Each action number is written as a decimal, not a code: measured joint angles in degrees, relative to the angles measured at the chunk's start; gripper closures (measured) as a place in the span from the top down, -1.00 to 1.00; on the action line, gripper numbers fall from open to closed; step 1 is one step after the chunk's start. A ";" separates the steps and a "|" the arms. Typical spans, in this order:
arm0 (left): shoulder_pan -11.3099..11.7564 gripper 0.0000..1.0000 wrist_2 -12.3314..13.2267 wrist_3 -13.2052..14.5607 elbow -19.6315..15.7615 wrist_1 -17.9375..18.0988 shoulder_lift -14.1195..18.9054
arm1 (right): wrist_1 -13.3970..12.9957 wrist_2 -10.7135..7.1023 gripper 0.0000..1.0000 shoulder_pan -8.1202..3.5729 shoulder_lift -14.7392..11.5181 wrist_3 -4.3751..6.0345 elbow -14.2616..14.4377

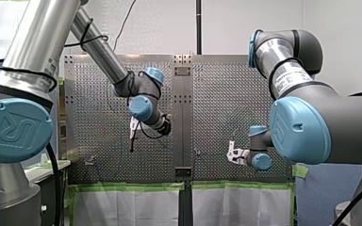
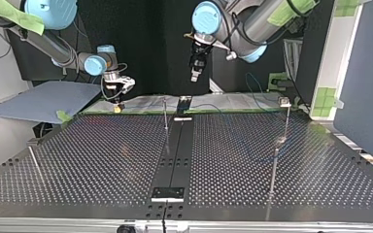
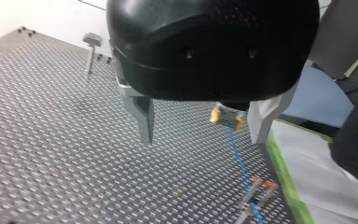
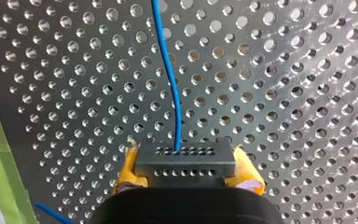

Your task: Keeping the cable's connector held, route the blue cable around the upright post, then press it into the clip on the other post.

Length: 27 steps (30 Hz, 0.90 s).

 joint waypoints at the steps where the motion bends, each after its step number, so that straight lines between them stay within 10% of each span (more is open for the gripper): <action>1: 0.00 0.97 0.04 0.02 -0.04 -0.04 0.75 | 0.00 0.00 -1.00 0.00 0.00 0.00 0.00; 14: 0.33 0.97 -0.32 -0.88 -0.72 0.49 7.83 | 0.22 0.00 -1.00 0.04 -0.03 0.00 0.00; 27: 0.53 0.97 0.57 -7.61 -7.44 6.77 12.47 | 0.57 0.00 -1.00 0.01 -0.03 0.00 0.00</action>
